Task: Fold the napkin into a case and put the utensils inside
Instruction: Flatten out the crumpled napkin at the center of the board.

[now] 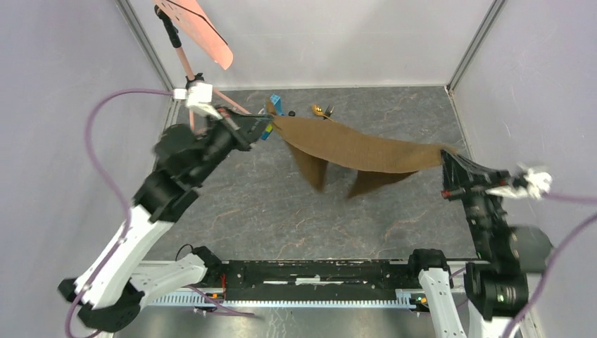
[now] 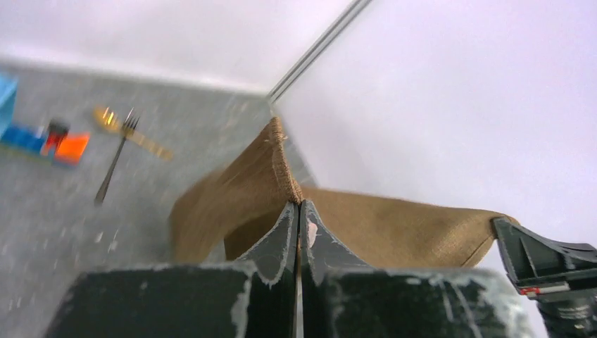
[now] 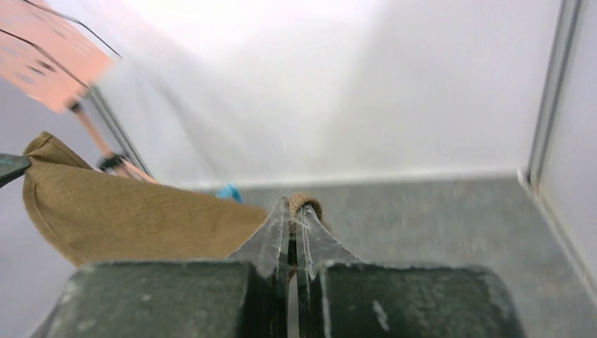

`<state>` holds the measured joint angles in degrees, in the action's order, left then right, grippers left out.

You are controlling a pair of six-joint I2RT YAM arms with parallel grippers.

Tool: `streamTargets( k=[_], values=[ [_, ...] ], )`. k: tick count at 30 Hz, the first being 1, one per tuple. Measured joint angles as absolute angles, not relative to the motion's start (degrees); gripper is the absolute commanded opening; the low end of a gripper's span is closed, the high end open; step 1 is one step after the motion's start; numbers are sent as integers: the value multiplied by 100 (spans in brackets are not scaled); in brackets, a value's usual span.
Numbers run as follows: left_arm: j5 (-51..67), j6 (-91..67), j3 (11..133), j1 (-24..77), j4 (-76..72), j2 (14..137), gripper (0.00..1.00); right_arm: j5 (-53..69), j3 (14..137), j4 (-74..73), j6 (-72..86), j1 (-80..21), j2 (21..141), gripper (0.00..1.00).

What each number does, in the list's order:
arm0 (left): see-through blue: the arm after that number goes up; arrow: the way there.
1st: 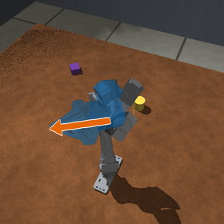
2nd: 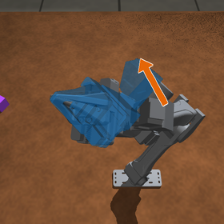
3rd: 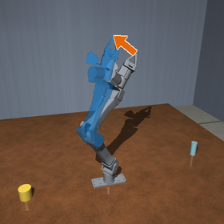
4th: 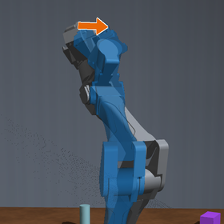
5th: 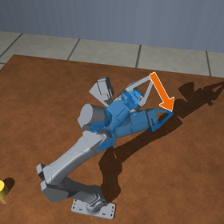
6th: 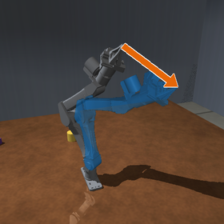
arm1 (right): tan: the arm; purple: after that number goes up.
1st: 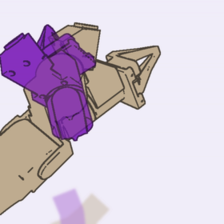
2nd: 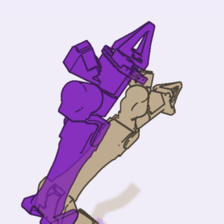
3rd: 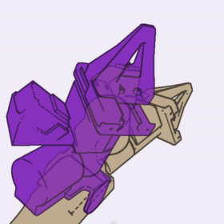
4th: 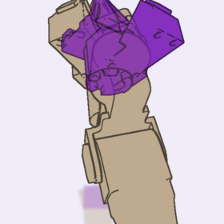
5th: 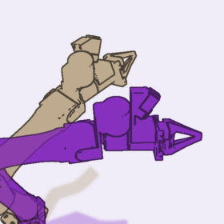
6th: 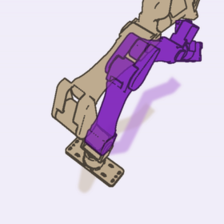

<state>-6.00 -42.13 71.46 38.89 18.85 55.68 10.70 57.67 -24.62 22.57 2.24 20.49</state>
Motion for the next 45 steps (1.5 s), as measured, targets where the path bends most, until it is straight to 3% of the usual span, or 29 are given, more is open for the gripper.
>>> streamTargets(
  k=[6,11,16,21,23,24,26,29,32,35,38,45],
  values=[
    [-43,-3487,7898,3913,1514,4696,2,1590,6945,-1800,2206,228,1723,0],
    [60,-3221,8300,3913,1177,4703,2,1555,7308,-1400,2294,316,1717,0],
    [-183,-3011,8377,3924,923,5647,2,231,6215,-1511,2558,342,1741,0],
    [-633,-2856,8396,3927,578,7585,2,-1450,4469,-1741,2853,349,2539,0],
    [-805,-2792,8464,3933,541,8466,10,-2027,3889,-1723,2945,349,3057,0],
    [-888,-2755,8565,3935,563,8993,21,-2344,3634,-1699,3000,349,3413,0],
    [-958,-2679,8984,3940,762,10042,52,-2814,3306,-1540,3013,349,4029,6],
    [-1041,-2604,10189,3955,1656,11491,77,-3570,3293,-1227,2884,392,5343,54],
    [-1087,-2582,11010,4005,2502,12040,97,-4058,3846,-1236,2626,471,6560,82],
    [-980,-2593,11163,4066,3039,11856,100,-4047,4637,-1413,2158,563,7428,89],
    [-725,-2598,10805,4121,3343,11218,100,-3518,5028,-1463,1638,489,7542,97],
    [102,-2606,8241,4150,3236,8816,100,-156,5050,-666,1544,-707,7791,94]
  ],
)
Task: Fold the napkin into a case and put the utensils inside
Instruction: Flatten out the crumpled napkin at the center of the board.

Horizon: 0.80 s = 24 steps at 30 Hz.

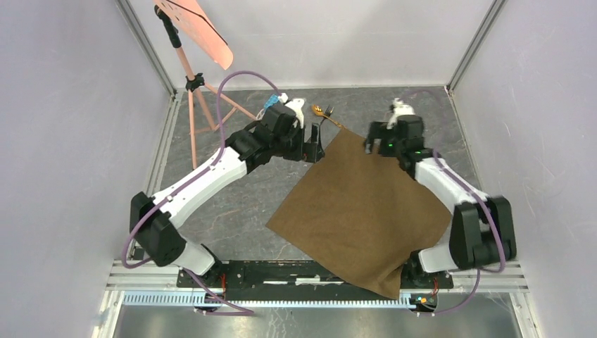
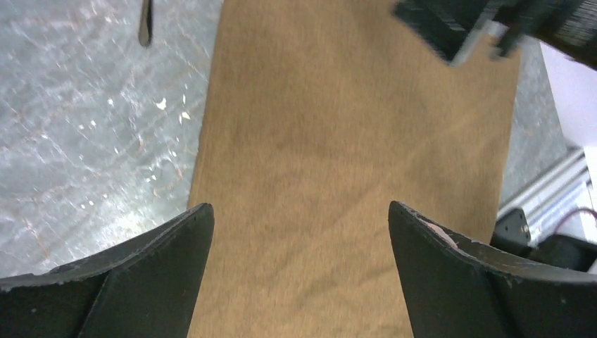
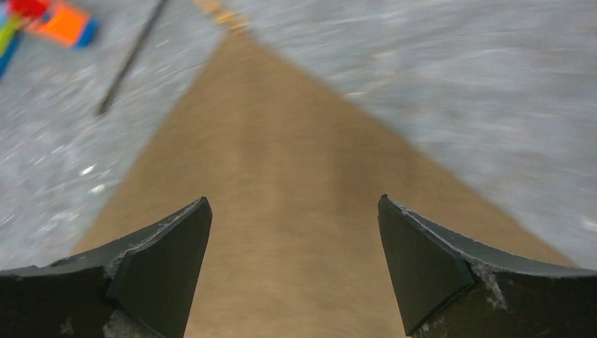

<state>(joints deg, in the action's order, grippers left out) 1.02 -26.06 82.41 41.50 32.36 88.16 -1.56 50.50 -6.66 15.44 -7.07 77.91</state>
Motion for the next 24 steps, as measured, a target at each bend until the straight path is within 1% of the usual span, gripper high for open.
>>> streamTargets(
  k=[2,5,8,12,17,24],
  values=[
    [296,-2630,7800,4150,3159,8462,100,425,5072,-276,1756,-1157,8281,93],
    [497,-2716,7376,4150,3028,8259,100,1039,5227,174,2097,-1682,9185,91],
    [609,-2768,7072,4150,2976,8232,100,1280,5384,550,2414,-1859,9942,90],
    [692,-2864,6849,4150,2967,8232,100,1142,5505,921,2674,-1787,10433,90],
    [766,-2912,6842,4150,2912,8226,100,637,5572,1133,2873,-1590,10562,91],
    [764,-2912,6858,4150,2904,8224,100,-54,5520,1378,3306,-753,10624,92]
  ],
)
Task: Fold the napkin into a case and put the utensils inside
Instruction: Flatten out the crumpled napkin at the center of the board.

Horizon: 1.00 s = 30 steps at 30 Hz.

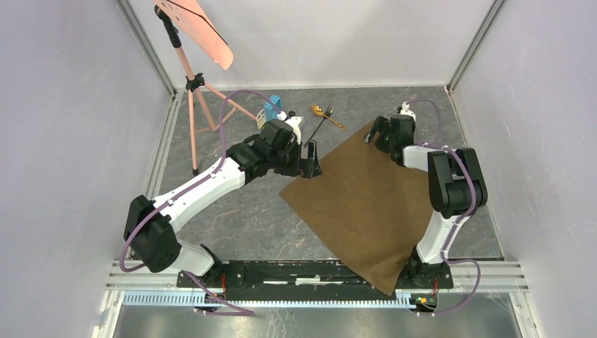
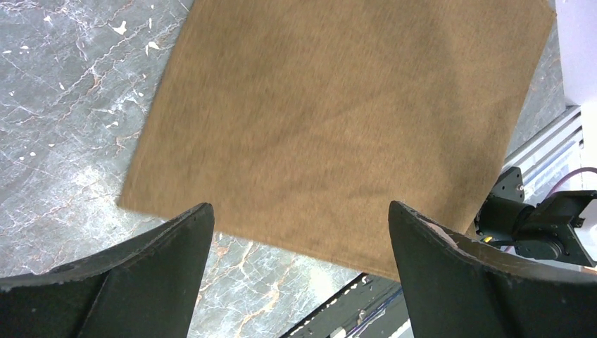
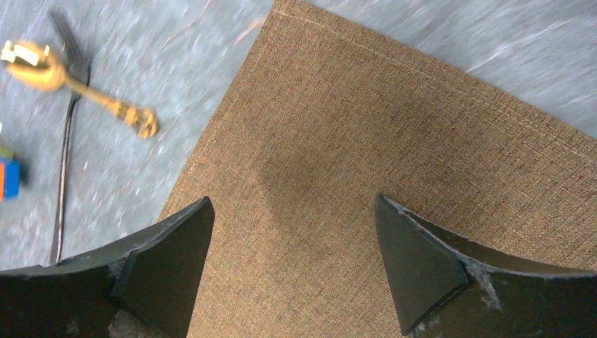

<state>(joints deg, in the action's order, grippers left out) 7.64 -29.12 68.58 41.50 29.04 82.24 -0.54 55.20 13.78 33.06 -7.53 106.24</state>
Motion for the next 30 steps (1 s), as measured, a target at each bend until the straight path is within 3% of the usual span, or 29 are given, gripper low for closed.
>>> streamTargets(
  k=[12,20,24,30],
  values=[
    [794,-2915,7019,4150,2917,8416,100,-447,7135,1669,3485,-478,11963,92],
    [812,-2915,7035,4150,2947,8479,100,21,7889,298,2915,-558,11939,95],
    [934,-2930,7039,4150,2936,8613,100,-69,8044,-799,2206,-834,11251,95],
    [1131,-2932,7037,4150,2816,8621,100,327,6495,-1160,1778,-1125,9072,95]
  ],
)
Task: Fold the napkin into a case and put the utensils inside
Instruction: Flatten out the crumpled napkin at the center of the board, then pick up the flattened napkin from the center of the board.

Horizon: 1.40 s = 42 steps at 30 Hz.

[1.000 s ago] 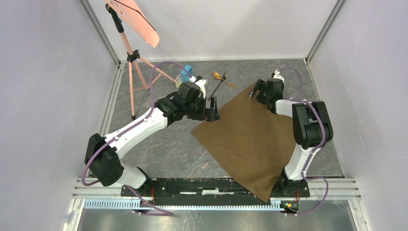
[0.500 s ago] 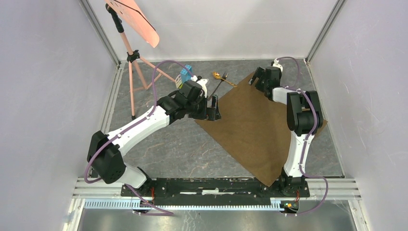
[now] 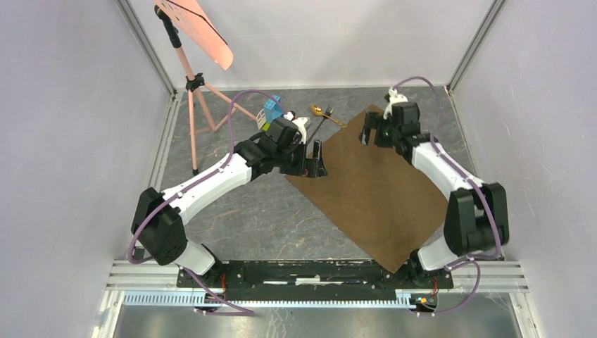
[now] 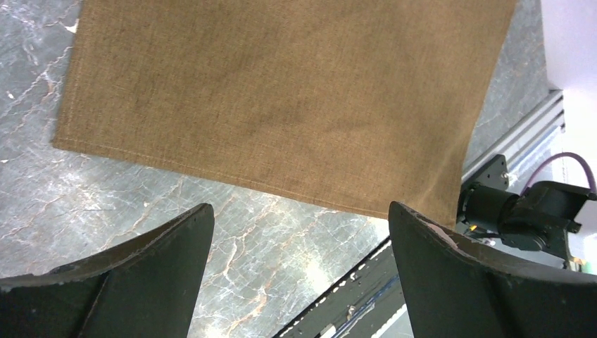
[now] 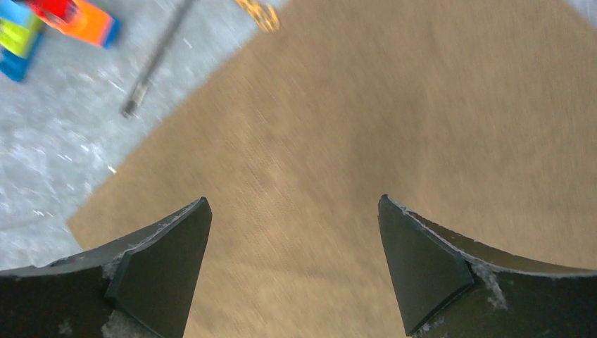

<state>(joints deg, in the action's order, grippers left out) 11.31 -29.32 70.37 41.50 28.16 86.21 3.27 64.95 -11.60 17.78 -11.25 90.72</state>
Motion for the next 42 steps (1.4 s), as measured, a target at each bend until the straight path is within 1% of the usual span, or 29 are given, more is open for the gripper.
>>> streamTargets(
  k=[3,8,11,15,18,26,30,33,35,37,40,42],
  values=[
    [1256,-2934,7008,4150,2773,8562,100,353,5627,-1194,1761,-884,8567,96],
    [1321,-2934,6775,4150,2714,8182,100,14,4768,-1374,1752,-355,8534,96],
    [1323,-2934,6663,4150,2705,7957,100,-158,4619,-1389,1706,-198,8582,96],
    [1321,-2932,6619,4150,2720,7835,100,-246,4622,-1116,1590,-187,8930,96],
    [1317,-2932,6619,4150,2738,7822,100,-370,4740,-910,1441,-213,9275,96],
    [1264,-2932,6619,4095,2777,7773,100,-495,5675,-266,923,-213,10326,95],
    [1262,-2932,6617,4084,2777,7738,100,-377,6322,-294,694,-222,10809,95],
    [1271,-2932,6615,4084,2775,7723,100,-462,6777,-692,558,-298,10925,96],
    [1310,-2932,6613,4084,2770,7719,100,-655,7076,-1083,510,-405,10847,96],
    [1374,-2932,6613,4080,2768,7719,100,-834,7177,-1544,528,-543,10490,96],
    [1441,-2928,6613,4080,2762,7717,100,-943,6838,-2093,727,-683,9404,96],
    [1525,-2921,6613,4071,2764,7697,100,-987,6423,-2475,991,-679,8466,91]
  ],
)
